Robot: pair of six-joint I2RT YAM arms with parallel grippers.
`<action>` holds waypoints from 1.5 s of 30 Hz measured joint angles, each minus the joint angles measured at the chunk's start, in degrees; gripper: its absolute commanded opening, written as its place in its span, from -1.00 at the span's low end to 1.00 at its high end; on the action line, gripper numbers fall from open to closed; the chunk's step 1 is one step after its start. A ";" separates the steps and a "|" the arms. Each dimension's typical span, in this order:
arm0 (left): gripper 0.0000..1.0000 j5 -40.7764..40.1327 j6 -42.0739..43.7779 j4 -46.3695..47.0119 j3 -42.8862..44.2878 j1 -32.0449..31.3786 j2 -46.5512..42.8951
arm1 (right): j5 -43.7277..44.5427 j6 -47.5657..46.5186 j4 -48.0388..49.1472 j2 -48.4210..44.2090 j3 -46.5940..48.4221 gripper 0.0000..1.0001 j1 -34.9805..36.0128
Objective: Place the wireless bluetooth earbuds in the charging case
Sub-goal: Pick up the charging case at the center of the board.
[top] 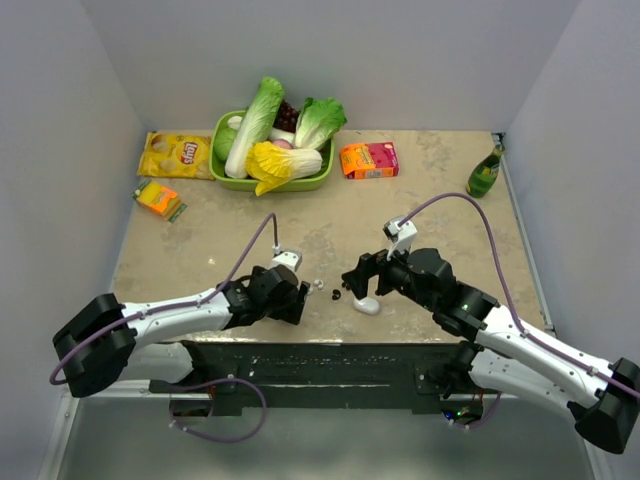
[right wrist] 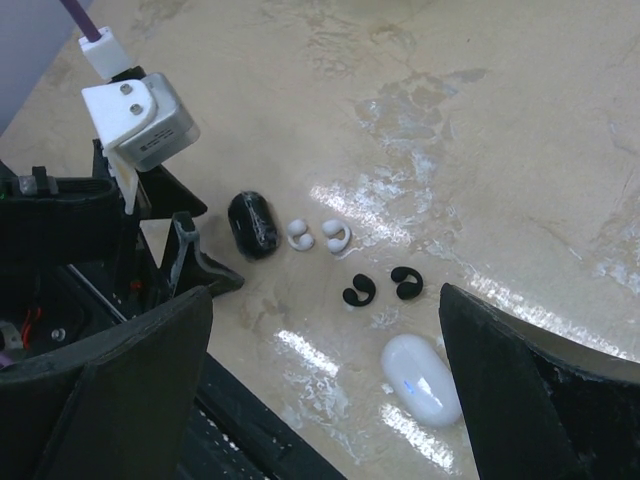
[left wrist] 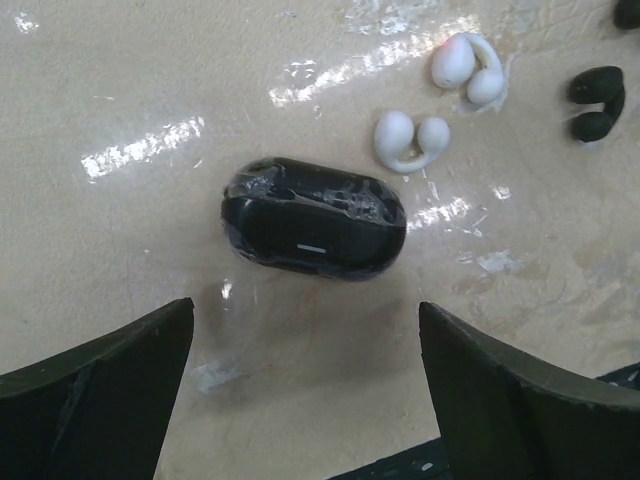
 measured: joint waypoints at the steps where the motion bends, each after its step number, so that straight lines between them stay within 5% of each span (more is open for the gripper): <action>1: 0.93 0.17 0.22 0.02 0.17 0.52 0.59 | 0.00 -0.02 -0.04 0.00 0.00 0.96 0.00; 22: 0.86 3.15 7.74 1.70 4.98 3.78 9.62 | 0.00 -0.81 -0.98 0.02 0.92 0.96 0.00; 30: 0.60 3.50 8.98 3.76 6.32 3.91 11.87 | 0.00 -0.81 -1.20 0.02 0.92 0.96 0.00; 40: 0.67 3.61 9.11 4.09 6.34 4.09 12.00 | 0.02 -0.83 -1.51 0.02 0.92 0.96 0.00; 45: 0.53 3.54 8.92 3.96 6.36 4.13 12.00 | 0.02 -0.83 -1.51 0.02 0.92 0.96 0.00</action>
